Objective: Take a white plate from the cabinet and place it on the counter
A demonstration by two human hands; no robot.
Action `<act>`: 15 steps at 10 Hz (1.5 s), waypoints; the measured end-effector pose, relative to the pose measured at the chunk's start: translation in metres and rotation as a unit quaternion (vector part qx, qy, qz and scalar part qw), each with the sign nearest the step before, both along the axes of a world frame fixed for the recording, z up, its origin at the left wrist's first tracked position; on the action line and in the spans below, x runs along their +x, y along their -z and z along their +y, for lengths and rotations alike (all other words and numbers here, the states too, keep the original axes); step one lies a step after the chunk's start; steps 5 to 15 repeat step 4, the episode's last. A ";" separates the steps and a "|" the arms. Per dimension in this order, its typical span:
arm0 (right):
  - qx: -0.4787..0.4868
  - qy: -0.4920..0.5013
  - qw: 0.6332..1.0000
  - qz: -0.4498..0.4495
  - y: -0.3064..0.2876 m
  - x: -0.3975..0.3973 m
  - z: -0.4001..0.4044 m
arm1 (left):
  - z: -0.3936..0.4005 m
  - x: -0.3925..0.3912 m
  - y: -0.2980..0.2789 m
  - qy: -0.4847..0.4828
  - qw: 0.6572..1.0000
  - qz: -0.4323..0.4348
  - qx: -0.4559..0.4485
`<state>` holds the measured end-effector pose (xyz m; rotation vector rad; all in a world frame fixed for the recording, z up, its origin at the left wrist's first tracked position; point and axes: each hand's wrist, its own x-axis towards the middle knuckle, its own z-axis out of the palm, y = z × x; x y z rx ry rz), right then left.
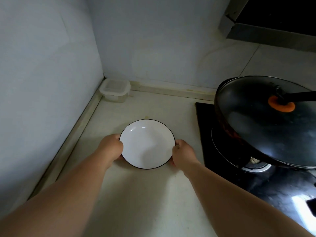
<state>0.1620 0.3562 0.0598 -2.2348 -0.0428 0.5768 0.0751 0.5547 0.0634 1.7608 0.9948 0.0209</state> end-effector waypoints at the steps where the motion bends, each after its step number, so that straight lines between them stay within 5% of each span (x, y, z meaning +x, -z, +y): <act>1: -0.003 0.004 1.000 0.004 -0.002 0.001 0.001 | 0.000 -0.001 -0.001 0.001 1.000 0.000 0.008; 4: 0.014 -0.007 0.998 0.057 -0.037 -0.021 -0.013 | -0.003 -0.020 -0.027 0.024 0.997 0.013 0.071; 15: 0.014 -0.007 0.998 0.057 -0.037 -0.021 -0.013 | -0.003 -0.020 -0.027 0.024 0.997 0.013 0.071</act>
